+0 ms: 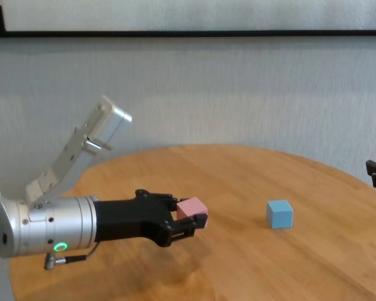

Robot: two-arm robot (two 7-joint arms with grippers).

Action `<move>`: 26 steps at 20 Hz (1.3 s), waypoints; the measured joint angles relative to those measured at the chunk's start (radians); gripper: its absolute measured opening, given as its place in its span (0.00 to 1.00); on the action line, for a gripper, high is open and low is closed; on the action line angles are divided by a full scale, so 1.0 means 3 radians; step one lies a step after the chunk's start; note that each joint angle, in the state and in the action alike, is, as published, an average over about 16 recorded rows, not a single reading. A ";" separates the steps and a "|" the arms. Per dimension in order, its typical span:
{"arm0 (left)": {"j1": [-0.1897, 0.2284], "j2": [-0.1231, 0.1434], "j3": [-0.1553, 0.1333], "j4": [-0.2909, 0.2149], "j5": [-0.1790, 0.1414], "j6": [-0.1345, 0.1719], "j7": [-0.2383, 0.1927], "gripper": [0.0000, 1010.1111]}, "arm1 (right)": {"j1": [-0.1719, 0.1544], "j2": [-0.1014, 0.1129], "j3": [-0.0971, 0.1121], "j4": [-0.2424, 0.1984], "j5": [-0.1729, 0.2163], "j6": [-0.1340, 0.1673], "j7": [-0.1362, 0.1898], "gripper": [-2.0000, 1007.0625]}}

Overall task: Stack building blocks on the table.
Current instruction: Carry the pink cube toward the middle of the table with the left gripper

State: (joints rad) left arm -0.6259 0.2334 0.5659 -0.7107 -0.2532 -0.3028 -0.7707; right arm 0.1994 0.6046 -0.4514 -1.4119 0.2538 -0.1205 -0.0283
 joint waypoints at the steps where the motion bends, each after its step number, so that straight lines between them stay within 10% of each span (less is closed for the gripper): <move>1: -0.0018 -0.0019 -0.0003 0.0052 0.0000 -0.0015 -0.0010 0.39 | 0.0000 0.0000 0.0000 0.0000 0.0000 0.0000 0.0000 0.99; 10: -0.0101 -0.0134 -0.0014 0.0321 0.0041 -0.0084 -0.0089 0.39 | 0.0000 0.0000 0.0000 0.0000 0.0000 0.0000 0.0000 0.99; 26: -0.0088 -0.0159 0.0008 0.0322 0.0130 -0.0033 -0.0141 0.39 | 0.0000 0.0000 0.0000 0.0000 0.0000 0.0000 0.0000 0.99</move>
State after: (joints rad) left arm -0.6525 0.1858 0.5682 -0.6141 -0.2141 -0.3128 -0.8130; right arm 0.1994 0.6046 -0.4514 -1.4119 0.2539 -0.1205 -0.0283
